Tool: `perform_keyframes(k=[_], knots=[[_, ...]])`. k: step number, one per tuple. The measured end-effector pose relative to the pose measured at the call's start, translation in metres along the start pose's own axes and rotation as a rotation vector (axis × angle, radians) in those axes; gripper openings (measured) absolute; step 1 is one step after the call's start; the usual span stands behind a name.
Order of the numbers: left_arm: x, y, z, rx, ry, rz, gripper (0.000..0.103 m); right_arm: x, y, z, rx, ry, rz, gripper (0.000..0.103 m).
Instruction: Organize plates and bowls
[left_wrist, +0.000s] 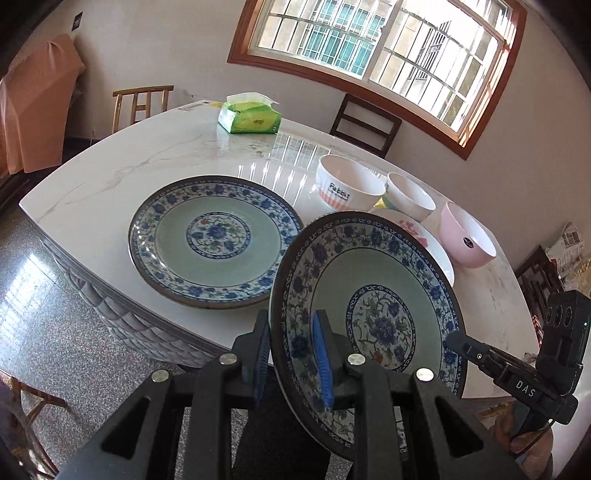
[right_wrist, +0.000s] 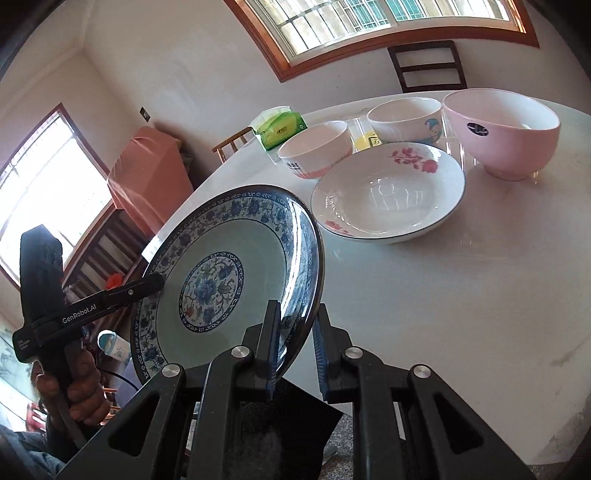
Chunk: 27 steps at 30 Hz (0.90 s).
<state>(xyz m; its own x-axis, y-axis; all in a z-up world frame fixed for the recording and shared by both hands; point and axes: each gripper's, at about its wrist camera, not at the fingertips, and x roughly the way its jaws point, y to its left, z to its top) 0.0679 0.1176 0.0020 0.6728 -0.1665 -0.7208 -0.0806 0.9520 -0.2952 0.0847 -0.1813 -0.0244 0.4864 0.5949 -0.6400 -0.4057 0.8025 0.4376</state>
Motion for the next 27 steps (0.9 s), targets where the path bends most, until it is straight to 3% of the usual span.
perform_keyframes(k=[16,27], knots=[[0.025,0.093,0.050,-0.126,-0.052,0.118,0.023,0.105,0.056,0.063,-0.128,0.081,0.011,0.019],[0.047,0.126,0.077,-0.158,-0.059,0.140,0.023,0.132,0.069,0.073,-0.146,0.093,0.015,0.020]])
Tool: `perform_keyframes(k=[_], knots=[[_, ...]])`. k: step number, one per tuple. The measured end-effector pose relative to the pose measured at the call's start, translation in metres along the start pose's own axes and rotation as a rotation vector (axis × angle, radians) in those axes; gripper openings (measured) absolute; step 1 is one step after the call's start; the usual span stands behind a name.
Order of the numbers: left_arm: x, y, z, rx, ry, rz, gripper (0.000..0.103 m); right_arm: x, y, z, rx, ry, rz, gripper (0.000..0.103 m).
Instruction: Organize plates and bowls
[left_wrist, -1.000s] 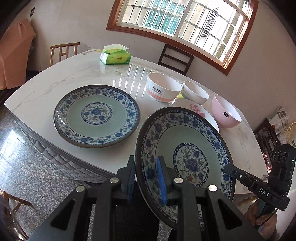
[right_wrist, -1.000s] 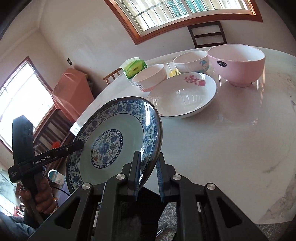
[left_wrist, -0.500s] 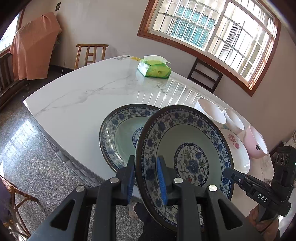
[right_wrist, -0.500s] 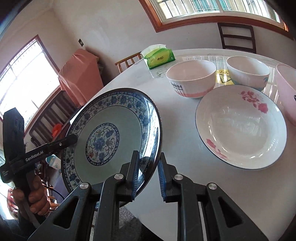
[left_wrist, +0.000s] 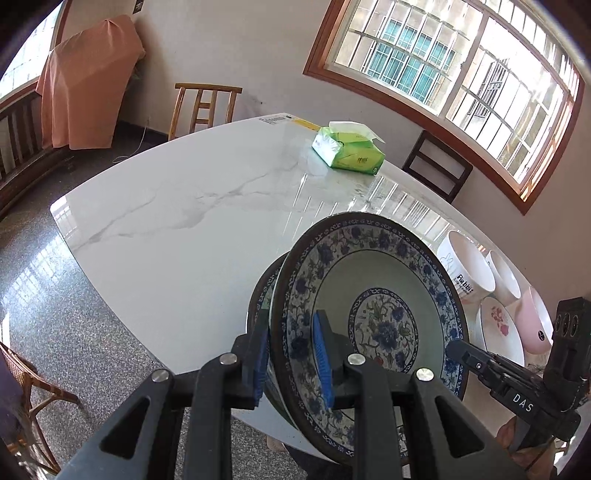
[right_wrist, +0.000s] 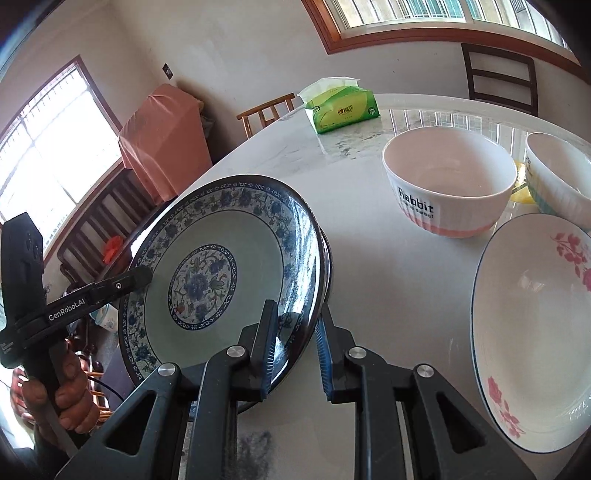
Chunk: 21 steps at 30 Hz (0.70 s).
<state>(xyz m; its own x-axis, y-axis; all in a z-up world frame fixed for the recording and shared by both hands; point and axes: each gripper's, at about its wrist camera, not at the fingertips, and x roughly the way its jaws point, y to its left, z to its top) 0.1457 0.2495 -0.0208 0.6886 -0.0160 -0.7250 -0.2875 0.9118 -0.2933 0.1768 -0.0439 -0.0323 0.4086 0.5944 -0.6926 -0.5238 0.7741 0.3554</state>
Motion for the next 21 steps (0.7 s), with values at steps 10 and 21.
perform_keyframes(k=[10,21], knots=[[0.013,0.014,0.007,-0.021,0.009,0.001,0.023,0.012,0.009,0.009,-0.024,-0.002,-0.014,0.020],[0.019,0.020,0.002,-0.035,0.025,0.000,0.023,0.017,0.015,0.010,-0.057,-0.013,-0.041,0.021]])
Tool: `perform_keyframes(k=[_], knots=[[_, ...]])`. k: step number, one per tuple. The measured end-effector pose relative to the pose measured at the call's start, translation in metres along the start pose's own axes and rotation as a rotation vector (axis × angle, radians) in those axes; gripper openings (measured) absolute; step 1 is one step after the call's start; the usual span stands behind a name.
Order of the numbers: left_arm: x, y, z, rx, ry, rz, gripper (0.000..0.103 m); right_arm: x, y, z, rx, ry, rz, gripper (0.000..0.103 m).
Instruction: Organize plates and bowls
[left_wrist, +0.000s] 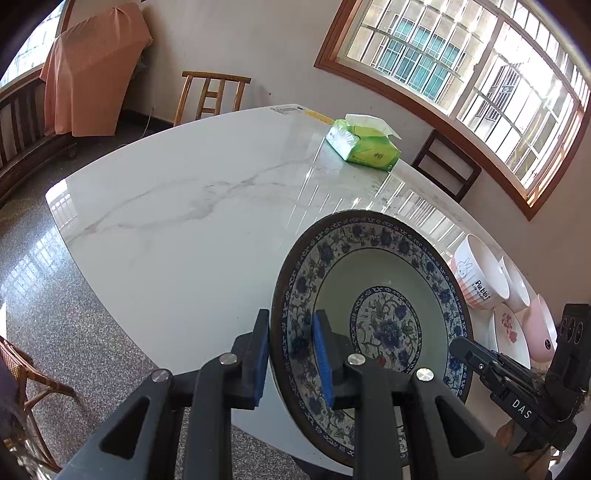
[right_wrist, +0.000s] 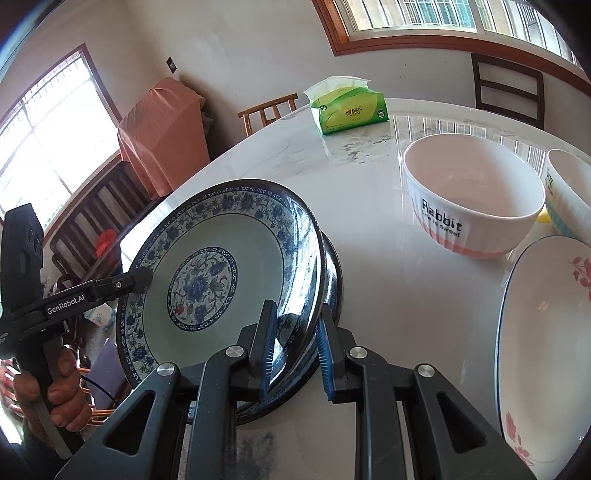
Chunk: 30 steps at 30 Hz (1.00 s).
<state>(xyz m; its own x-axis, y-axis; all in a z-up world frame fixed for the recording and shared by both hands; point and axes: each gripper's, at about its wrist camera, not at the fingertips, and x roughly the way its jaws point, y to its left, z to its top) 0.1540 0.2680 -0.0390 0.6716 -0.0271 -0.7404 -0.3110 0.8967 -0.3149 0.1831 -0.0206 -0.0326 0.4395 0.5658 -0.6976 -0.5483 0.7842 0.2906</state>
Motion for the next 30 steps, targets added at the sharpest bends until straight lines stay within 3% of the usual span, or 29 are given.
perform_keyframes(k=[13,19,22,23,24,30], knots=[[0.011,0.011,-0.009,-0.045,0.028,-0.024,0.023,0.002,0.012,-0.005,-0.095,-0.048,-0.053,0.029],[0.005,0.007,-0.012,-0.024,-0.012,-0.007,0.023,0.000,0.015,-0.005,-0.103,-0.064,-0.094,0.030],[-0.007,0.000,-0.012,0.017,-0.084,0.040,0.023,-0.002,0.018,-0.005,-0.123,-0.080,-0.128,0.040],[-0.009,-0.003,-0.012,0.031,-0.095,0.053,0.023,-0.002,0.019,-0.006,-0.128,-0.084,-0.150,0.050],[-0.011,-0.004,-0.012,0.036,-0.100,0.057,0.023,-0.004,0.020,-0.006,-0.133,-0.097,-0.166,0.053],[-0.018,-0.014,-0.022,0.008,-0.073,-0.019,0.024,-0.021,0.023,-0.010,-0.146,-0.188,-0.196,0.056]])
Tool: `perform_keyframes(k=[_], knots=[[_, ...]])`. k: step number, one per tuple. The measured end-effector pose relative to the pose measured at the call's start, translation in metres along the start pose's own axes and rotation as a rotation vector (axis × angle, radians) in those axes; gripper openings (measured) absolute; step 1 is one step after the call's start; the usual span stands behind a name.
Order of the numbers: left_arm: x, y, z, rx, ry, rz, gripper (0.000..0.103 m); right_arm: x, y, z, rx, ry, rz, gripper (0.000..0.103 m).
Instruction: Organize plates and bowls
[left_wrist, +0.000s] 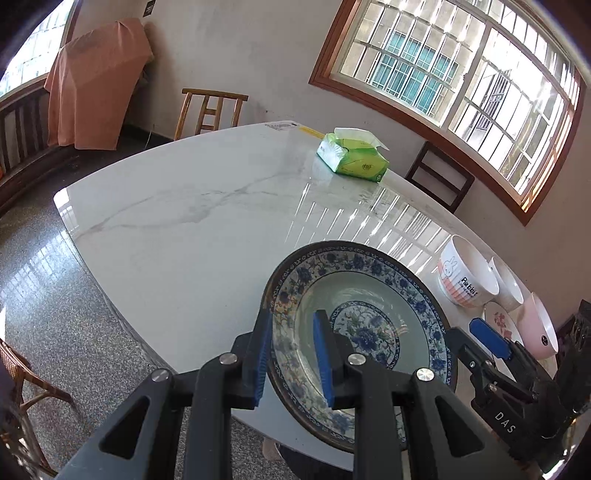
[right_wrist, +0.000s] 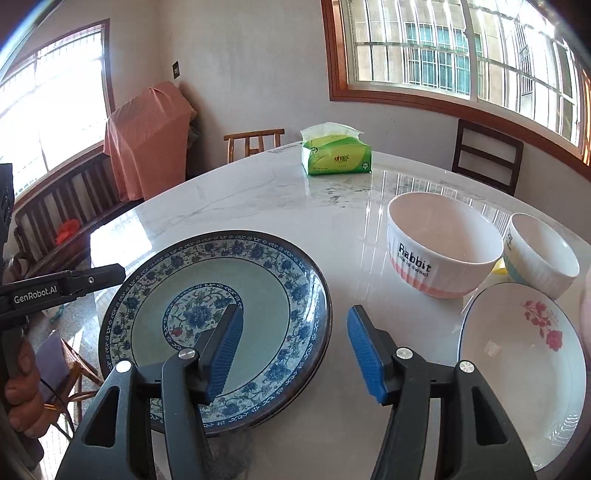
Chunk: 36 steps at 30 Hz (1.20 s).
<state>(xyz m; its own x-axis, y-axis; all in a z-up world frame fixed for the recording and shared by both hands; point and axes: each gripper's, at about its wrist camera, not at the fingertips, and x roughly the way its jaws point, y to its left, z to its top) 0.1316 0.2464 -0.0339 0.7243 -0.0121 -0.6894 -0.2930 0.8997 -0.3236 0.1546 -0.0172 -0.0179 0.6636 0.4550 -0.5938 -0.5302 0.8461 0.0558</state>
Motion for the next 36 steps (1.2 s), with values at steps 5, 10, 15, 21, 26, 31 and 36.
perform_keyframes(k=[5,10,15,21,26,31,36], knots=[[-0.002,-0.032,-0.020,0.063,0.051,-0.069,0.029,-0.030,-0.022,-0.014,0.067,-0.043,-0.016,0.057],[0.004,-0.073,-0.046,0.144,0.113,-0.133,0.030,-0.078,-0.067,-0.031,0.157,-0.101,-0.092,0.057],[0.008,-0.116,-0.066,0.213,0.148,-0.185,0.030,-0.121,-0.129,-0.054,0.281,-0.143,-0.228,0.062],[0.014,-0.167,-0.068,0.274,0.149,-0.238,0.031,-0.132,-0.199,-0.073,0.447,-0.092,-0.293,0.063],[0.041,-0.206,-0.060,0.310,0.167,-0.263,0.034,-0.125,-0.221,-0.075,0.490,-0.060,-0.252,0.063],[0.080,-0.225,-0.050,0.264,0.216,-0.283,0.034,-0.107,-0.229,-0.071,0.499,0.007,-0.187,0.043],[0.100,-0.234,-0.045,0.235,0.223,-0.292,0.034,-0.096,-0.237,-0.067,0.507,0.023,-0.176,0.041]])
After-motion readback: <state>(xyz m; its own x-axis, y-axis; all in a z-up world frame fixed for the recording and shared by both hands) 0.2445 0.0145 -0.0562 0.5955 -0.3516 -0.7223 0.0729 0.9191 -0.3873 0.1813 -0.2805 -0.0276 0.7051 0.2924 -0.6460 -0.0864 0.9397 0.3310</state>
